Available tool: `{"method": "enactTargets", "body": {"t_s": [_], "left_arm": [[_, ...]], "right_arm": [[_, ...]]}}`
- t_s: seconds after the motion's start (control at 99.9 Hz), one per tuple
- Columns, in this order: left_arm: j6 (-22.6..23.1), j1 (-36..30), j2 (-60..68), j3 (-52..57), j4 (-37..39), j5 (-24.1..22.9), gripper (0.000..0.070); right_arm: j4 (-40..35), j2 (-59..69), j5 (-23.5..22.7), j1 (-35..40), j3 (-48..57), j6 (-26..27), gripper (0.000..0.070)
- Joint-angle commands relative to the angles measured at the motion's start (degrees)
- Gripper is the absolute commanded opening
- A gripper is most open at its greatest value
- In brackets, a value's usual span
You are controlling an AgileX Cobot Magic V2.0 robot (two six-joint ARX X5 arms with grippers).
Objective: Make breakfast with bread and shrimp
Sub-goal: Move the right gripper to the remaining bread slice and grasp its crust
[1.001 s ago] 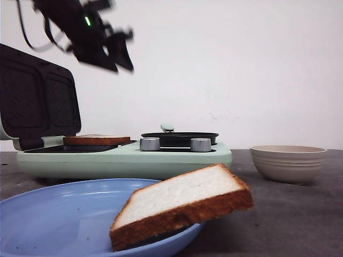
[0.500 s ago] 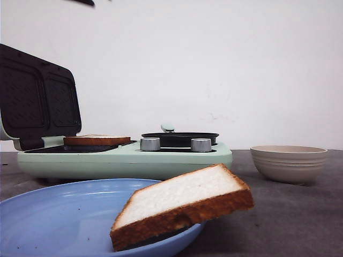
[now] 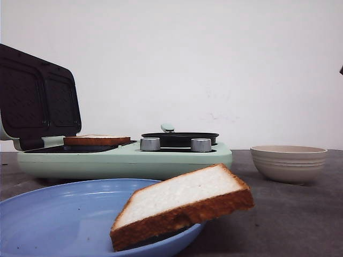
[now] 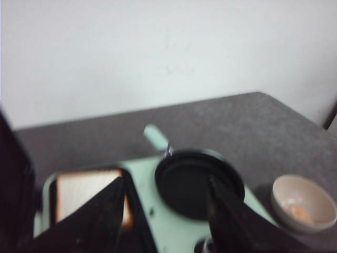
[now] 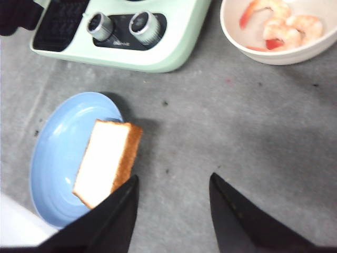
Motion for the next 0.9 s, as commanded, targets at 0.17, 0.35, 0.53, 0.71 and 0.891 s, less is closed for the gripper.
{"method": "enactTargets", "body": {"t_s": [0.17,0.35,0.53,0.71,0.891], "left_arm": [[-5.9,-0.1,-14.3,-15.4,0.7,-5.9,0.0229],[-6.5,-0.1,-22.8,-18.8,-3.9,-7.6,0.0231],[-5.7,-0.1,-26.6,-18.8,-11.0,-9.3,0.0231],[-4.9,-0.1,-27.3,-18.8,-14.4,-9.3,0.0231],[-4.9,-0.1,-27.3,-18.8,-14.4,-9.3,0.0231]], "right_arm": [[8.1,1.3,-3.1,3.8,-5.8,8.7,0.0261],[20.9,5.5,-5.9,9.7,-13.7,18.6,0.0264],[32.9,12.0,-5.2,16.8,-17.5,25.0,0.0267],[41.5,21.1,-5.3,22.6,-17.5,27.5,0.0268],[45.6,27.6,-5.3,25.8,-17.5,28.1,0.0295]]}}
